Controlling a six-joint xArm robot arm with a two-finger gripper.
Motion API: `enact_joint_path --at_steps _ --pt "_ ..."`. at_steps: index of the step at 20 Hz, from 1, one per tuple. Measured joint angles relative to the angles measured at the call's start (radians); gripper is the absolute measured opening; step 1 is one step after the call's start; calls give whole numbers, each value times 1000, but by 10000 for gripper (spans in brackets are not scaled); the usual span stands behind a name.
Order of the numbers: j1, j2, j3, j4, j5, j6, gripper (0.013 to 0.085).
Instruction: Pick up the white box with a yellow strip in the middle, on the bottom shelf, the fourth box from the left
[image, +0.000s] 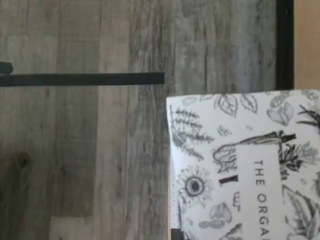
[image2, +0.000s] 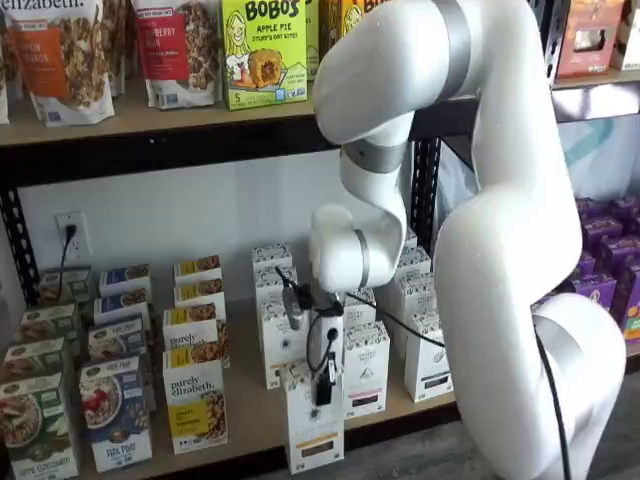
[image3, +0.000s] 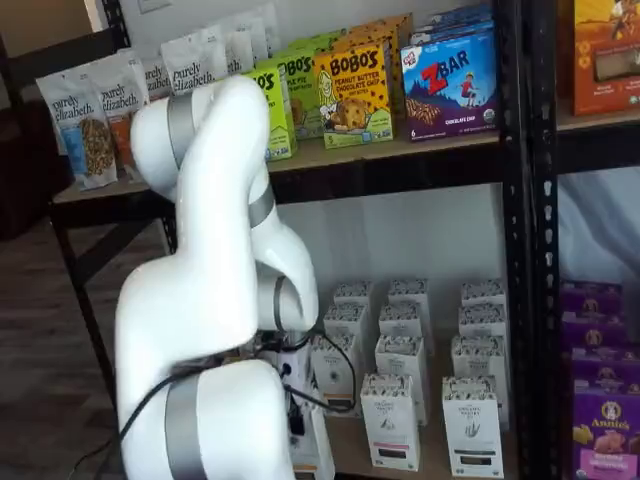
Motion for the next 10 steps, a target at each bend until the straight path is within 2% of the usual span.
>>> enact_joint_path --at_steps 3,6,10 --pt "13 -57 60 -5 0 17 410" --pt "28 -114 115 18 0 11 410" --pt "46 -187 176 25 12 23 410"
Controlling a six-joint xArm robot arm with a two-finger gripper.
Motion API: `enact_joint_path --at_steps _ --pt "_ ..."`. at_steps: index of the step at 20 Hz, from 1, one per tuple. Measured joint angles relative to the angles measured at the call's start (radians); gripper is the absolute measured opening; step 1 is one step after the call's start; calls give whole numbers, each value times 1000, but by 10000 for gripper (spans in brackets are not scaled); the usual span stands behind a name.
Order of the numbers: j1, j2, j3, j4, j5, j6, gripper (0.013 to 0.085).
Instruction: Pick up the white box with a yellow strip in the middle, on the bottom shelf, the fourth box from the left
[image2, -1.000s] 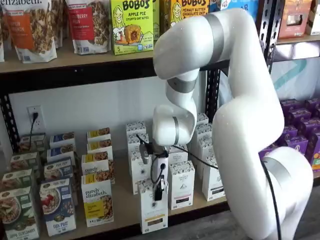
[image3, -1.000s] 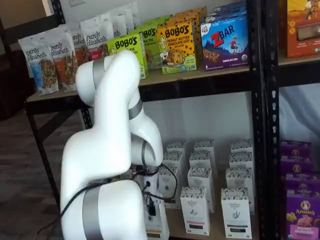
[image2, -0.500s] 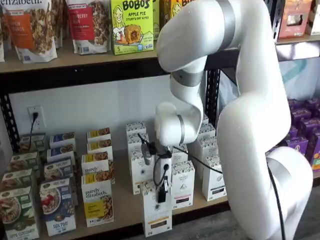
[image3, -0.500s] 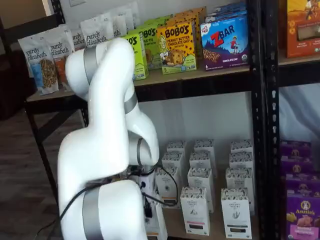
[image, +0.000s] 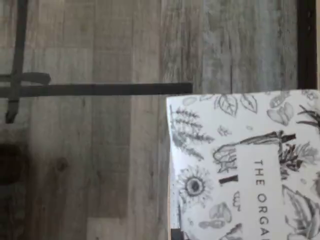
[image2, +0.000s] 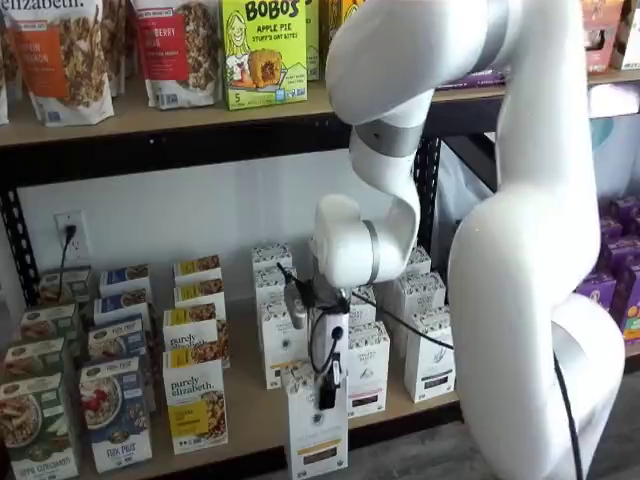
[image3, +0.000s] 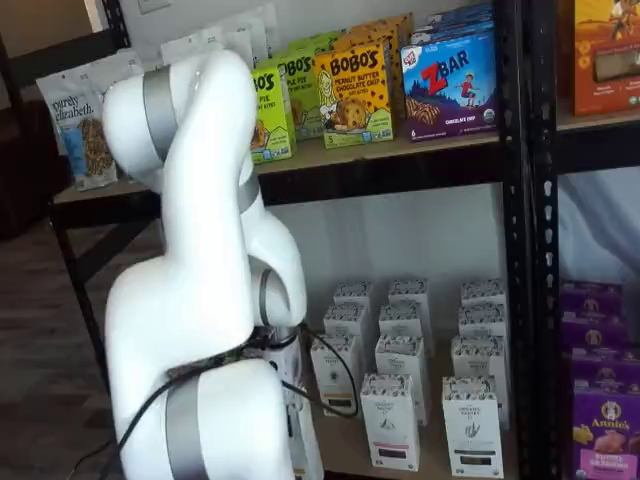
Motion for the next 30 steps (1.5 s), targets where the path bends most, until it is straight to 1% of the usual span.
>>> enact_joint_path --at_steps 2,4,6,8,10,12,14,15,18,25,28,30 --pt "7 -37 27 6 11 3 410" --pt "15 -70 48 33 22 -15 410" --pt "20 -107 69 50 35 -23 410" --pt "25 -144 91 48 44 -14 410" --pt "27 -180 112 35 49 3 410" --pt "28 -221 132 7 64 32 410" --pt "26 -258 148 -42 82 78 410" --pt "24 -273 152 -59 95 94 410" --pt "20 -314 160 -79 139 111 410" --pt "3 -399 166 -113 240 134 410" --pt "-6 -441 172 -122 274 138 410" --pt "-20 -481 177 -118 305 125 410"
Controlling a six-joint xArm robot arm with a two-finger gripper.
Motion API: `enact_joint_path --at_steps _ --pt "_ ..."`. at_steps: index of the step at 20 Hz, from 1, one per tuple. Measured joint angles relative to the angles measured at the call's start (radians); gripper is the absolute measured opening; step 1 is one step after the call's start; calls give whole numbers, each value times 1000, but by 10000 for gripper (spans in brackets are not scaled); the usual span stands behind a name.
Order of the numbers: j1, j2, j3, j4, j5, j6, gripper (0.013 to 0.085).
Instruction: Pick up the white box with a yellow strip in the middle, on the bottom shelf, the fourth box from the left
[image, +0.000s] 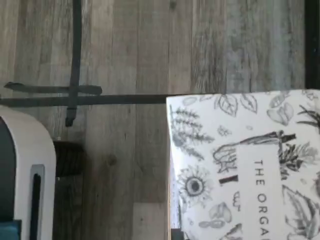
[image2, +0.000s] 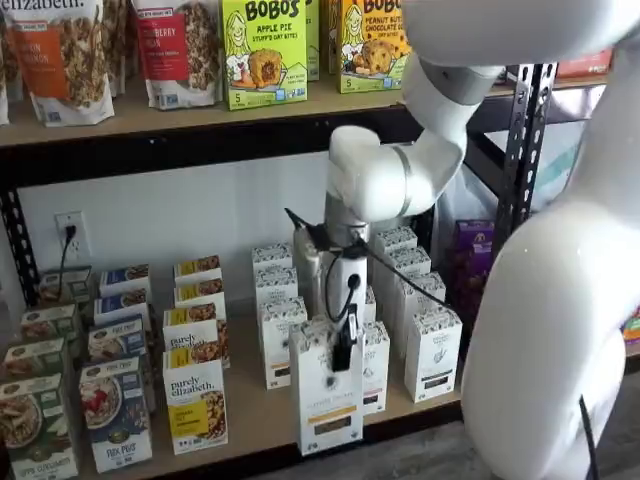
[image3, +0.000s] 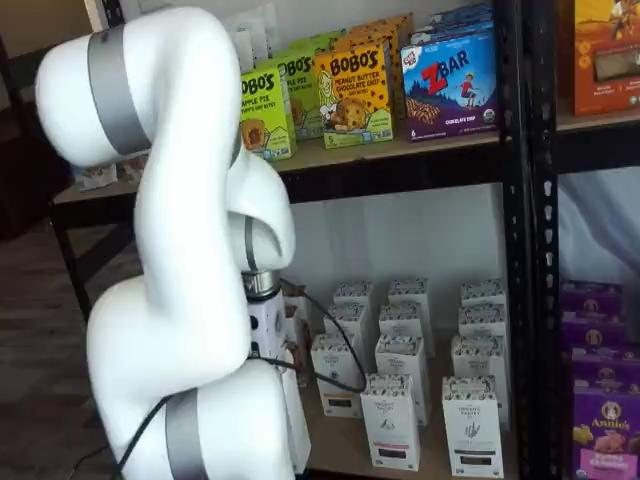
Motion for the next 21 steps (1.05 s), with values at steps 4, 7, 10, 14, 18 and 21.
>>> enact_joint_path --at_steps 4,7,10,14,18,21 --pt "-23 -60 4 -13 57 -5 410" --pt "-39 -96 -3 -23 116 -8 410" --pt "-51 -132 -7 -25 161 -14 410" --pt "-62 -184 -13 -20 217 -21 410" --pt "-73 -245 -24 -4 291 -32 410" --pt "-76 -290 -24 -1 324 -30 410"
